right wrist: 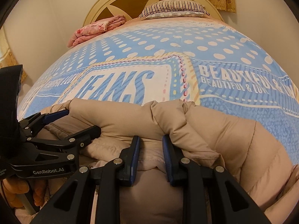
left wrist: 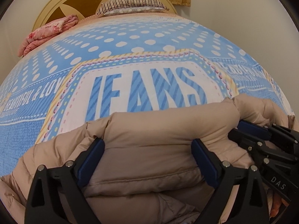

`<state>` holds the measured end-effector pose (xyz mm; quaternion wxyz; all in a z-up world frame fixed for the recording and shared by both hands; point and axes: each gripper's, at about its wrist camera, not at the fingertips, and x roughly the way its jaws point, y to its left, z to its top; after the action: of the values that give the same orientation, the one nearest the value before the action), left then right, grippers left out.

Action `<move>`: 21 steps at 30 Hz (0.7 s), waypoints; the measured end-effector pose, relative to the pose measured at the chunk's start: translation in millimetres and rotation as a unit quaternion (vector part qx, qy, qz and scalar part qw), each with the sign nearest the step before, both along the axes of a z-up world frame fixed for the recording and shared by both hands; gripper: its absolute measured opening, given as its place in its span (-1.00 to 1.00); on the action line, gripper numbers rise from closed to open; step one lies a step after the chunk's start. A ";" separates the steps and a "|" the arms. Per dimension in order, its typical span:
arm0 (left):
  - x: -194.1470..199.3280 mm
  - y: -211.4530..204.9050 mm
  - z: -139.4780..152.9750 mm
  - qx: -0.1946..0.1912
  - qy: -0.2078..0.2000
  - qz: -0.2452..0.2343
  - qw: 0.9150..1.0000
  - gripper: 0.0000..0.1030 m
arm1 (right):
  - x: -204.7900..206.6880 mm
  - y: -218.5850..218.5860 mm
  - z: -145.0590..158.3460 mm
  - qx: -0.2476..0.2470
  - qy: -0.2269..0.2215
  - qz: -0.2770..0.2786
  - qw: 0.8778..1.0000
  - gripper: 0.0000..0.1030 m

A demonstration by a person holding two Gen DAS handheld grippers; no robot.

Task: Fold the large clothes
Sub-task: 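Press the folded jacket flat with both open tools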

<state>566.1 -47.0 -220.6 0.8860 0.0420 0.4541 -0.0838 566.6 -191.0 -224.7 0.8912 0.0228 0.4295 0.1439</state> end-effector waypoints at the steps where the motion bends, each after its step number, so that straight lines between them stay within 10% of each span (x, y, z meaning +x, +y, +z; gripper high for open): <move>1: 0.4 -0.2 -0.4 0.000 0.002 -0.001 1.000 0.92 | 0.0 0.2 -0.1 0.000 0.000 0.000 1.000 -0.50; 21: 6.8 -5.6 -5.7 0.014 0.015 -0.005 1.000 1.00 | 2.3 1.7 -3.2 -0.008 0.002 0.000 1.000 -0.50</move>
<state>572.9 -52.6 -226.3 0.8780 0.0551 0.4683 -0.0825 568.9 -189.3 -227.9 0.8904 0.0160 0.4327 0.1403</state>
